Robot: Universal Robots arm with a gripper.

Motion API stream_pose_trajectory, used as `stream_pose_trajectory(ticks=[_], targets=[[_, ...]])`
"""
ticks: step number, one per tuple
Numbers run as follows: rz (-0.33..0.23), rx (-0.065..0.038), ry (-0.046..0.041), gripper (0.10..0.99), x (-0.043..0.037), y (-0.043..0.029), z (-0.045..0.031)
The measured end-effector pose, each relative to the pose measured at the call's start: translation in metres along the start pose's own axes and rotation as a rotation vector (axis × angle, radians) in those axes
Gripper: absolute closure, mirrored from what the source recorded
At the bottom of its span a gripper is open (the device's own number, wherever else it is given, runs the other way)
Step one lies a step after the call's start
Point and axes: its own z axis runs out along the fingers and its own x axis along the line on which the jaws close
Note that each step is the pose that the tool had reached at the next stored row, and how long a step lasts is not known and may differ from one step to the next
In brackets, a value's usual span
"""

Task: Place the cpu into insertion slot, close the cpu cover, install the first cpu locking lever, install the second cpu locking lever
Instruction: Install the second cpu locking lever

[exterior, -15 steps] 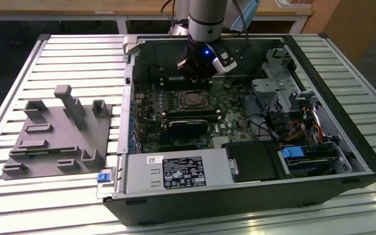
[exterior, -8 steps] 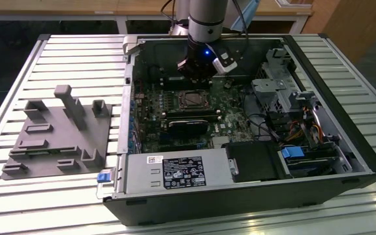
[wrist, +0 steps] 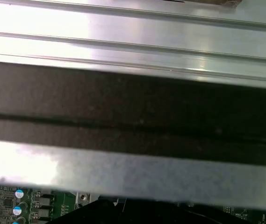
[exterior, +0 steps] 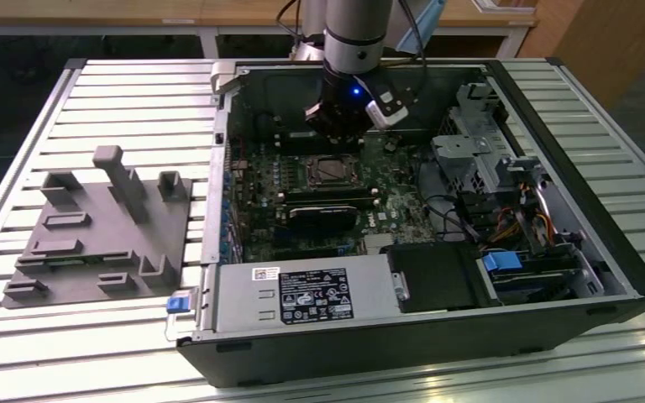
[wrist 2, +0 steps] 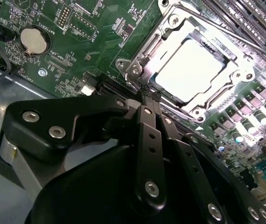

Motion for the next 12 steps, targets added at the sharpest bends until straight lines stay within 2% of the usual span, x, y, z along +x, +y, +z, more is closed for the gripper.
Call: stream_pose_trajectory(ticks=[12], targets=[[0.0,0.0,0.0001,0.98,-0.0004,-0.0022,-0.0002]])
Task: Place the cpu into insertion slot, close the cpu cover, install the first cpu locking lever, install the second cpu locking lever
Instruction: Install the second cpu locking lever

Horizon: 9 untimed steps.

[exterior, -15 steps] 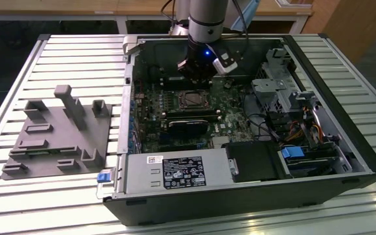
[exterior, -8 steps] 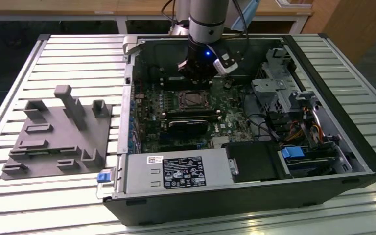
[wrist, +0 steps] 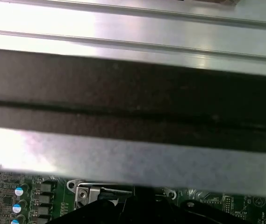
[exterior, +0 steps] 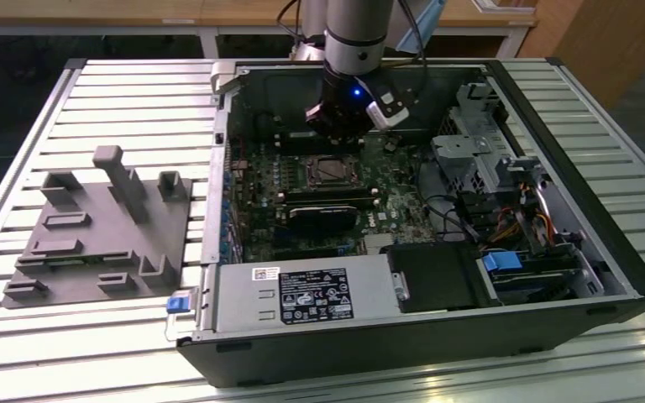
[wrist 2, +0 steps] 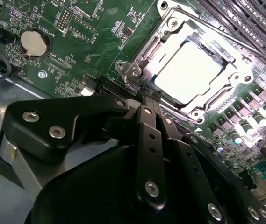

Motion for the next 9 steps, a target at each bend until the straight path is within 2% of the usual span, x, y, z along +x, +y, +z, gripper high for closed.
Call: stream_pose_trajectory(ticks=[9], targets=[[0.0,0.0,0.0001,0.98,0.0001,-0.0013,-0.0005]])
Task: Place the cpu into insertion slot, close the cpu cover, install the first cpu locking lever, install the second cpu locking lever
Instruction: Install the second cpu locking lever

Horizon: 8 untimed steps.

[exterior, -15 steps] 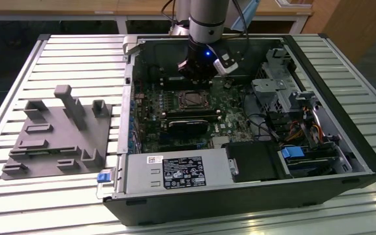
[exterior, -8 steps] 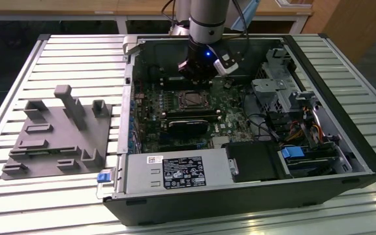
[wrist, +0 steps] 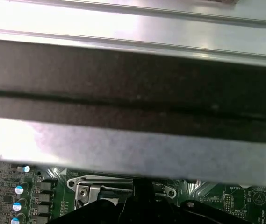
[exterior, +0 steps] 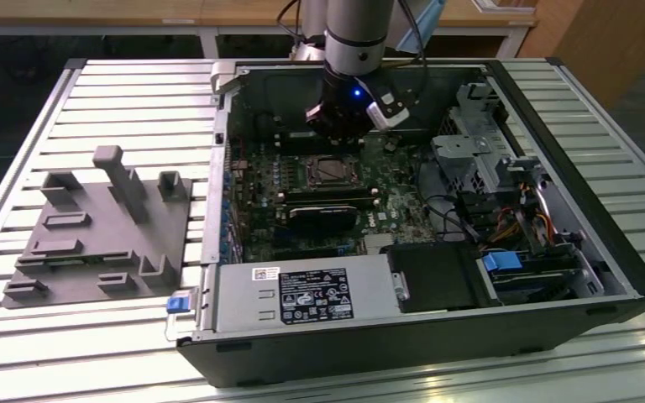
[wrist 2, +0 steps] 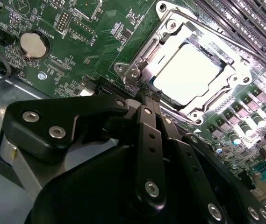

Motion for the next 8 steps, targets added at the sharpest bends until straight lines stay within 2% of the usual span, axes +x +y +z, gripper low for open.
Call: stream_pose_trajectory(ticks=[3,8], targets=[[0.0,0.0,-0.0001,0.98,-0.0001,0.0004,-0.005],[0.0,0.0,-0.0002,0.98,-0.0004,0.0017,-0.0235]])
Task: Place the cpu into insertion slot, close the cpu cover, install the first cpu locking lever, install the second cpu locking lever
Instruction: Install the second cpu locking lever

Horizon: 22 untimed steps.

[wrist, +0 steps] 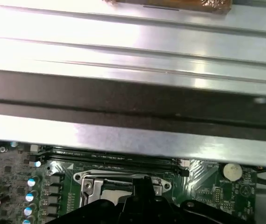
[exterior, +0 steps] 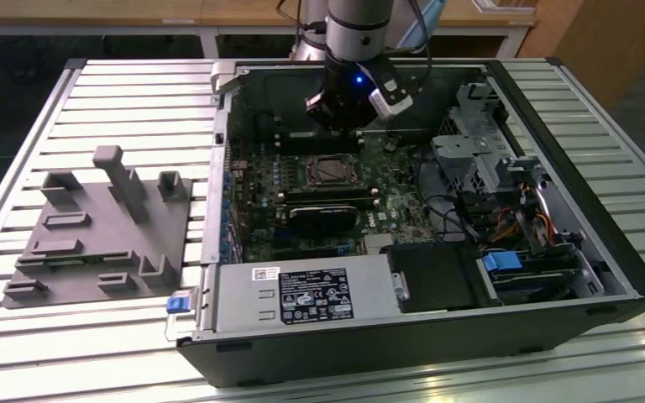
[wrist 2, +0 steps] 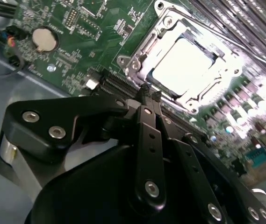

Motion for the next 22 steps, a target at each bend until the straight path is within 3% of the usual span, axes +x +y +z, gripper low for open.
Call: stream_pose_trajectory(ticks=[3,10,22], targets=[[0.0,0.0,0.0,0.98,0.0,-0.0012,-0.0028],[0.0,0.0,0.0,0.98,0.0012,-0.0157,-0.0038],[0.0,0.0,0.0,0.98,0.002,-0.026,-0.0045]])
